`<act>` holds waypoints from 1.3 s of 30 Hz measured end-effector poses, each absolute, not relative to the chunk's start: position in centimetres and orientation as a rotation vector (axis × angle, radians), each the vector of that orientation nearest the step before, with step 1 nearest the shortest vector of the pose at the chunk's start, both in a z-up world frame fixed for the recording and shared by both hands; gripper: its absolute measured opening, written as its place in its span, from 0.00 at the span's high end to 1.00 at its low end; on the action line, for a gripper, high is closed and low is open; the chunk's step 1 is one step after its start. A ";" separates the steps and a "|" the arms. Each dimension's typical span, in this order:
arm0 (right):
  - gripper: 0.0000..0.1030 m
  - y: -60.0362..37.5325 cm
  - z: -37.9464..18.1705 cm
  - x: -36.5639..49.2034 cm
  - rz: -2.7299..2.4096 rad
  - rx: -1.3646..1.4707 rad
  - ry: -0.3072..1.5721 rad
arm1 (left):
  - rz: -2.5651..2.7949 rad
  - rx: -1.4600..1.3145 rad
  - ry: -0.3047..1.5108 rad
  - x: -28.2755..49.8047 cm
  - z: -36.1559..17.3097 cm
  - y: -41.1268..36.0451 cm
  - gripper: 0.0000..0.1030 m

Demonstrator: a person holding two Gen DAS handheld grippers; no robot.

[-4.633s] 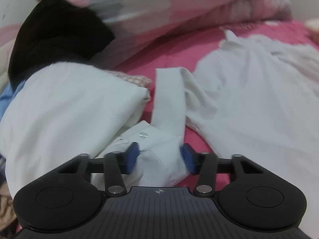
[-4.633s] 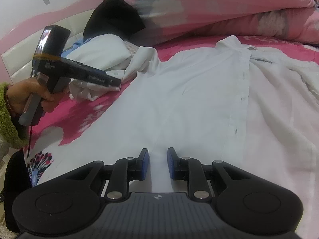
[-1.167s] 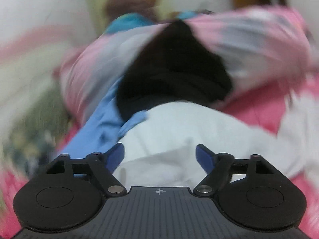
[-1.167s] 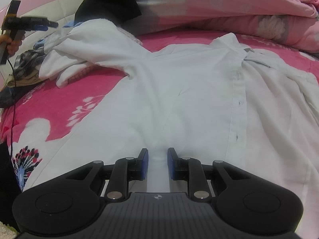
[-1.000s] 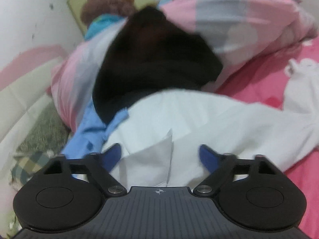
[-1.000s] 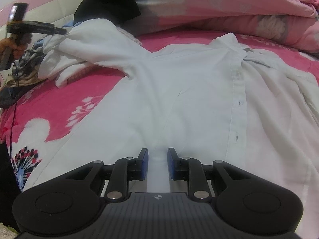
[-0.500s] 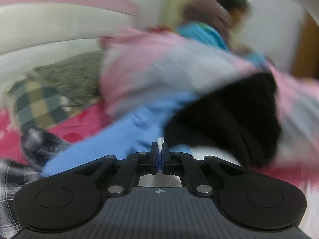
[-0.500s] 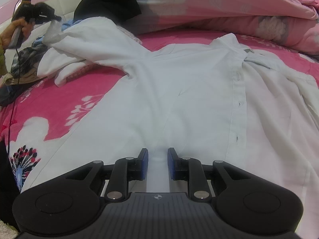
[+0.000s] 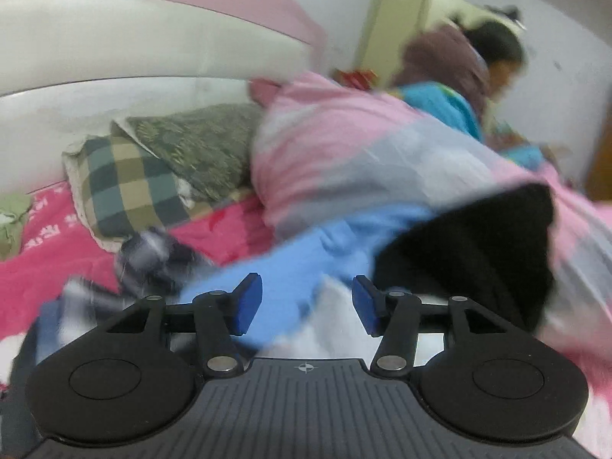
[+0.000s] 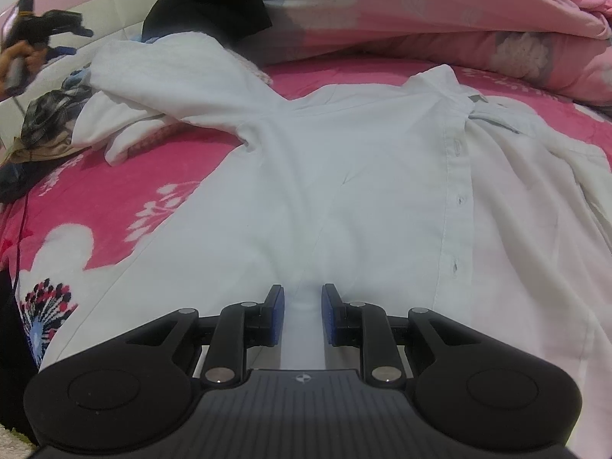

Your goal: Fold clothes

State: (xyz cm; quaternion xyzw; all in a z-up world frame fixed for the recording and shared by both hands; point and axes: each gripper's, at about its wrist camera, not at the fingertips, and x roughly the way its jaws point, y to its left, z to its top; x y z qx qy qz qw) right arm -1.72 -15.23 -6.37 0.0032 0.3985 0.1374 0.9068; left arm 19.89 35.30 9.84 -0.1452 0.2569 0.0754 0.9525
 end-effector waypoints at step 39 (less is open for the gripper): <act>0.78 -21.9 0.6 10.3 0.175 0.074 0.736 | -0.334 0.027 0.721 20.6 -6.4 3.3 0.50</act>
